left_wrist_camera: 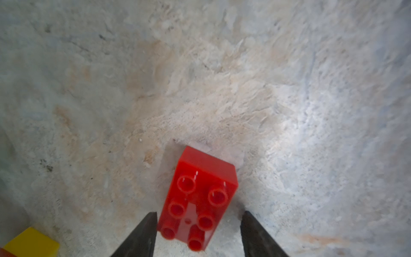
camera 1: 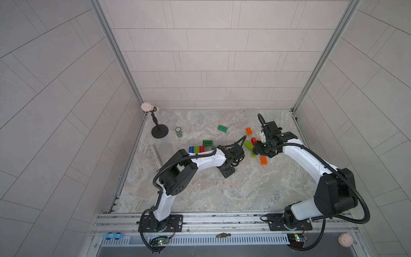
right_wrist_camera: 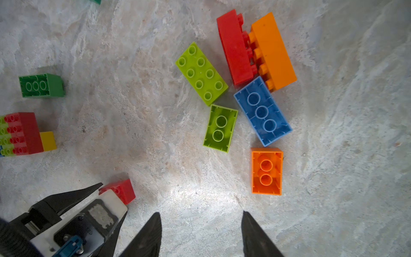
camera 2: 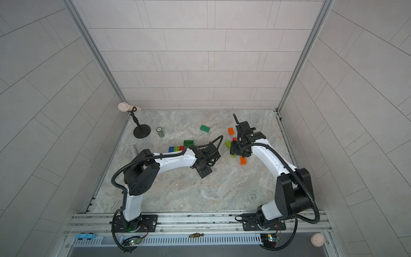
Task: Assemble a rectangle with lego
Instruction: Place the lego brick at the center of the board.
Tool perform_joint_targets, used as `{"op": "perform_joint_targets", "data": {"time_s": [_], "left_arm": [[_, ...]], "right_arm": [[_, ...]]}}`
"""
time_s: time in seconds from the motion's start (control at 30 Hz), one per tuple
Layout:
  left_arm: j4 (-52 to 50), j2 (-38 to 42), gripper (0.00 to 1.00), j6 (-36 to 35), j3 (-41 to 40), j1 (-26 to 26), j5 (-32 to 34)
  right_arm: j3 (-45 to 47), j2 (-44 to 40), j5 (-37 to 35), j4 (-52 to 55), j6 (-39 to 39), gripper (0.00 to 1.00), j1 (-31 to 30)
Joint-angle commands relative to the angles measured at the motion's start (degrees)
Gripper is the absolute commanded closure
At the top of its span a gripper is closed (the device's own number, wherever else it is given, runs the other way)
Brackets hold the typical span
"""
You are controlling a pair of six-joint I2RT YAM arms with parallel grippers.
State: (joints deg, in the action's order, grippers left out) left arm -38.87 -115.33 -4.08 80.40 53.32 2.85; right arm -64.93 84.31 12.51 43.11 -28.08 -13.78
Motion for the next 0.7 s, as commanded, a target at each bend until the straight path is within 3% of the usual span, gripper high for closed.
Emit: {"op": "perform_joint_targets", "data": {"time_s": [0.0,0.2,0.33,0.57,0.67], "left_arm": [[0.07,1.1,0.32,-0.79,1.29,0.38,0.33],[7.22,13.58,0.28,1.34,-5.27,0.24,-1.74],[13.12,25.78,0.26,5.74,-15.39,-2.02,3.87],[28.77,44.18,0.24,16.6,-33.16,-14.39,6.55],[36.7,49.74,0.15,20.16,-40.29,-18.67,7.07]], "right_arm": [[-0.12,0.42,-1.57,0.5,0.57,0.41,-0.03],[1.54,0.95,-0.26,-1.94,0.87,0.41,-0.02],[2.87,2.13,2.15,-5.45,1.4,0.41,-1.4],[-7.68,16.33,0.1,-2.5,14.43,0.31,-15.2],[-15.49,23.58,-0.82,-0.03,17.51,0.29,-20.14]]}}
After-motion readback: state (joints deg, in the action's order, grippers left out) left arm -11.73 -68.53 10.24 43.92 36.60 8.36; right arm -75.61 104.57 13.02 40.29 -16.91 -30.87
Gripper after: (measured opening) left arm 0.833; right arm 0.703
